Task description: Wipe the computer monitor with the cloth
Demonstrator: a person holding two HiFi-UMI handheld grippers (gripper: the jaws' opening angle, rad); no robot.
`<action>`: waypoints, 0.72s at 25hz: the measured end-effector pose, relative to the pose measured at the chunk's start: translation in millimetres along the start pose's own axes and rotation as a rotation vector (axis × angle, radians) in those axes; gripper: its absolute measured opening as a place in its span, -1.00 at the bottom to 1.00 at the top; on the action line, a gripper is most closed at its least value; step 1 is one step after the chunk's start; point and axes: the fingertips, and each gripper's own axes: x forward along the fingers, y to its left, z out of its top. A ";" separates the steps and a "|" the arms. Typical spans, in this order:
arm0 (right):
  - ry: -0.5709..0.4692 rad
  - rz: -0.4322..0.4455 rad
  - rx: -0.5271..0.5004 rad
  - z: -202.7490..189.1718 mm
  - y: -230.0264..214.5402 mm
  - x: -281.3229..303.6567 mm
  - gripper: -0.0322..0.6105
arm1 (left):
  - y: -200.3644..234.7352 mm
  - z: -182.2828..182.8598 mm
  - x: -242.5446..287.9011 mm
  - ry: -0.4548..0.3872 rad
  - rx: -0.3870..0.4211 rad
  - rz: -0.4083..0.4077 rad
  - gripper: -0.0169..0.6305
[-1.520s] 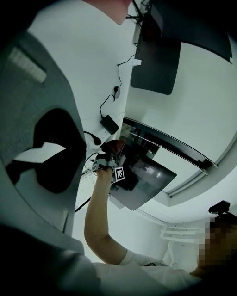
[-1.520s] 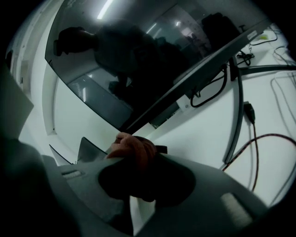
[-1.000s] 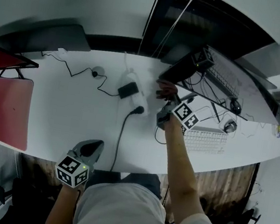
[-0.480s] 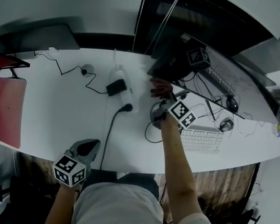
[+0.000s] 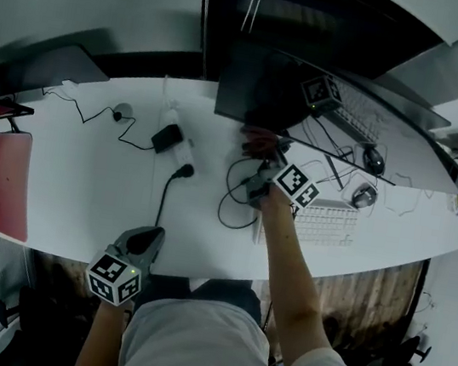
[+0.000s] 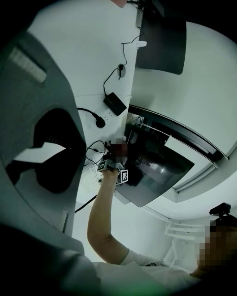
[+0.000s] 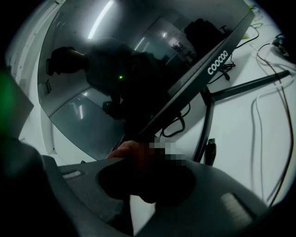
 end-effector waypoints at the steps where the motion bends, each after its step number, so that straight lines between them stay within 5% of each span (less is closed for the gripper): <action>1: -0.002 -0.001 0.003 3.8 -3.7 -3.1 -0.60 | -4.6 1.7 4.0 0.001 0.003 -0.004 -0.92; 18: -0.028 -0.031 0.020 57.9 -67.5 -57.2 -0.60 | -67.4 14.3 59.2 0.024 0.048 -0.053 -0.92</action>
